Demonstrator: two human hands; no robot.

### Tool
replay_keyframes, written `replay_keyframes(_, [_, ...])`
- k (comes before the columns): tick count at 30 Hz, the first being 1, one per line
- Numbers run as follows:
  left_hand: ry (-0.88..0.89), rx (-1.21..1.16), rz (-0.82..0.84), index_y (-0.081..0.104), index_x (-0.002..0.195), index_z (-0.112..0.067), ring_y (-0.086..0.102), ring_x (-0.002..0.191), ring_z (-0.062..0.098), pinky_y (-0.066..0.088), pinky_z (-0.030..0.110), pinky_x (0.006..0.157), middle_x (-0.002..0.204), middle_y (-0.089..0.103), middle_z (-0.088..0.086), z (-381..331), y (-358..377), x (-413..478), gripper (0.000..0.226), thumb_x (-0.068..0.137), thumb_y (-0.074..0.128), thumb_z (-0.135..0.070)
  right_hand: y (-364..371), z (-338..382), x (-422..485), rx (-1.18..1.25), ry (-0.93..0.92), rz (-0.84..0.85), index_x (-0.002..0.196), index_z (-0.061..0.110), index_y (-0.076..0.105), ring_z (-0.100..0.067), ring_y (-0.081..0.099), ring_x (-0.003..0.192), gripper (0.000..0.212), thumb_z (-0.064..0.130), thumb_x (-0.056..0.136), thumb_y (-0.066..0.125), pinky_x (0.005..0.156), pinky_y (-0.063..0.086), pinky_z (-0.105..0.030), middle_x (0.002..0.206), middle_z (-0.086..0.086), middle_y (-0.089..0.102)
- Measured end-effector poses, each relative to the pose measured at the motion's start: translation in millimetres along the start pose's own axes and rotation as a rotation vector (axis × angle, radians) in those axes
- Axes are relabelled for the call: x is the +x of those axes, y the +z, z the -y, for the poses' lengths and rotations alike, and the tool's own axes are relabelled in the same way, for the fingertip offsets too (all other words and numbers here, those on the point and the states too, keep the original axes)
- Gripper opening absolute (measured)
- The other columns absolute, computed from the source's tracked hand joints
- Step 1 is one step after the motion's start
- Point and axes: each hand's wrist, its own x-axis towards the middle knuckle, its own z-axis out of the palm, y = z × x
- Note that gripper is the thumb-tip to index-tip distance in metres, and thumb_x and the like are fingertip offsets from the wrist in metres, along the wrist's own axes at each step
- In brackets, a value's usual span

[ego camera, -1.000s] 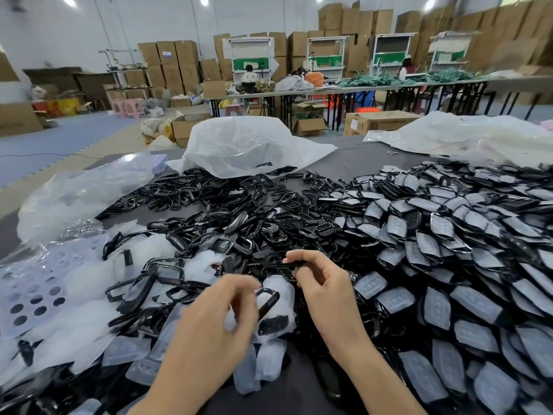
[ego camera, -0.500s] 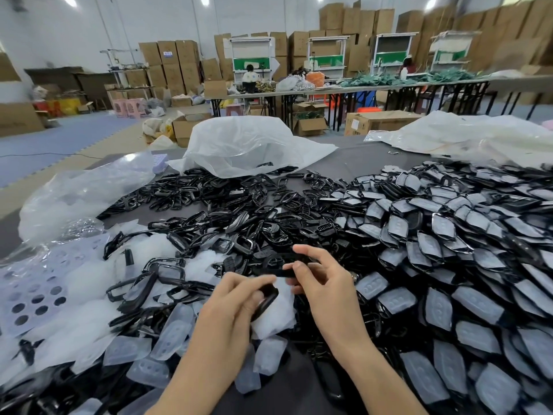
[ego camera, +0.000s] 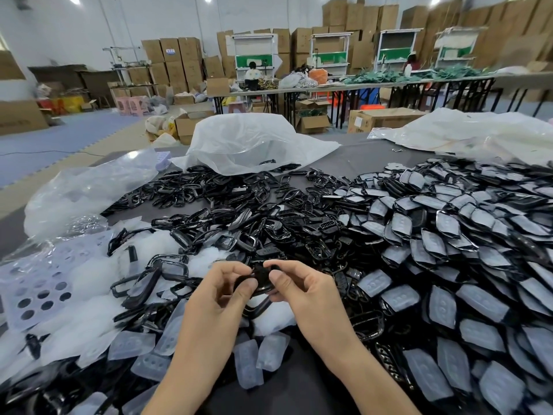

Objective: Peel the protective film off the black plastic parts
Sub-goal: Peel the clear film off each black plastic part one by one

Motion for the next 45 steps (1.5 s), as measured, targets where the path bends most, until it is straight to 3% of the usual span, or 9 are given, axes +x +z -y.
replay_keyframes(4, [-0.053,-0.062,0.036,0.061,0.103,-0.037,0.063,0.072,0.018,0.049,0.016,0.064,0.082,0.069,-0.004,0.2,-2.9,3.0,0.023,0.09,0.069,-0.019,-0.8,1.9,0.3,0.011,-0.002,0.038,0.101,0.033,0.078,-0.006,0.069,0.077,0.021,0.017,0.097,0.065,0.075,0.054,-0.017,0.093,0.002,0.077])
replay_keyframes(10, [0.115,0.216,-0.047,0.065,0.092,-0.051,0.066,0.082,-0.007,0.045,0.004,0.069,0.087,0.07,-0.027,0.7,-1.9,-2.2,0.031,0.09,0.068,-0.021,2.3,-2.0,-1.9,-0.089,-0.028,0.075,0.094,0.04,0.07,-0.003,0.068,0.076,0.019,0.021,0.093,0.07,0.075,0.054,-0.019,0.083,0.006,0.075])
replay_keyframes(14, [0.216,0.415,-0.03,0.058,0.099,-0.05,0.062,0.089,-0.006,0.047,0.012,0.071,0.098,0.063,-0.031,-1.5,-9.5,-0.9,0.011,0.094,0.05,-0.044,-4.3,-4.3,1.6,-0.197,-0.08,-0.097,0.093,0.041,0.066,-0.004,0.069,0.075,0.016,0.026,0.091,0.072,0.07,0.051,-0.015,0.082,0.012,0.074])
replay_keyframes(18, [0.284,0.57,0.254,0.057,0.092,-0.046,0.06,0.08,0.005,0.046,0.016,0.067,0.087,0.063,-0.021,-4.9,-23.1,-6.1,0.009,0.093,0.051,-0.052,-14.4,-5.9,8.0,-0.11,-0.08,-0.275,0.091,0.043,0.064,-0.013,0.071,0.08,0.017,0.027,0.093,0.07,0.079,0.058,-0.033,0.085,0.004,0.074])
replay_keyframes(24, [0.261,0.796,0.569,0.059,0.102,-0.048,0.041,0.102,-0.01,0.033,0.011,0.088,0.1,0.051,-0.027,-1.3,-19.4,-9.6,0.043,0.075,0.041,-0.077,-14.2,-9.2,8.1,-0.124,-0.08,-0.319,0.093,0.045,0.063,-0.013,0.071,0.086,0.015,0.031,0.093,0.069,0.086,0.057,-0.043,0.087,0.004,0.073])
replay_keyframes(30, [0.142,0.623,0.571,0.056,0.096,-0.047,0.051,0.094,-0.002,0.041,0.013,0.076,0.1,0.056,-0.028,-0.9,-17.2,-11.0,0.008,0.089,0.06,-0.049,-11.5,-3.2,6.7,-0.086,-0.065,-0.302,0.091,0.042,0.065,-0.015,0.072,0.085,0.016,0.027,0.093,0.071,0.081,0.058,-0.033,0.087,0.003,0.073])
replay_keyframes(33, [0.045,0.46,0.422,0.053,0.096,-0.049,0.059,0.078,0.004,0.044,0.014,0.068,0.088,0.063,-0.02,-2.7,-13.3,-9.4,0.02,0.091,0.066,-0.033,-9.7,4.0,6.7,0.15,0.017,-0.136,0.087,0.03,0.071,-0.021,0.074,0.085,0.014,0.017,0.09,0.074,0.071,0.056,-0.021,0.087,0.0,0.076])
replay_keyframes(39, [-0.02,0.137,0.136,0.067,0.095,-0.033,0.062,0.062,0.004,0.045,0.009,0.061,0.073,0.066,-0.014,-5.3,-19.0,-0.9,0.019,0.093,0.066,-0.014,-6.1,4.1,2.8,0.355,0.136,0.138,0.089,0.024,0.075,-0.013,0.071,0.092,0.013,0.026,0.076,0.08,0.085,0.058,-0.028,0.084,0.004,0.072])
replay_keyframes(45, [-0.092,0.002,0.145,0.071,0.107,-0.036,0.069,0.069,0.014,0.055,0.027,0.079,0.08,0.065,-0.01,-6.1,-19.7,-0.2,0.023,0.084,0.068,-0.033,-2.9,4.3,3.0,0.463,0.185,0.069,0.087,0.017,0.075,-0.027,0.074,0.092,0.014,0.017,0.074,0.079,0.081,0.06,-0.03,0.096,-0.015,0.071])
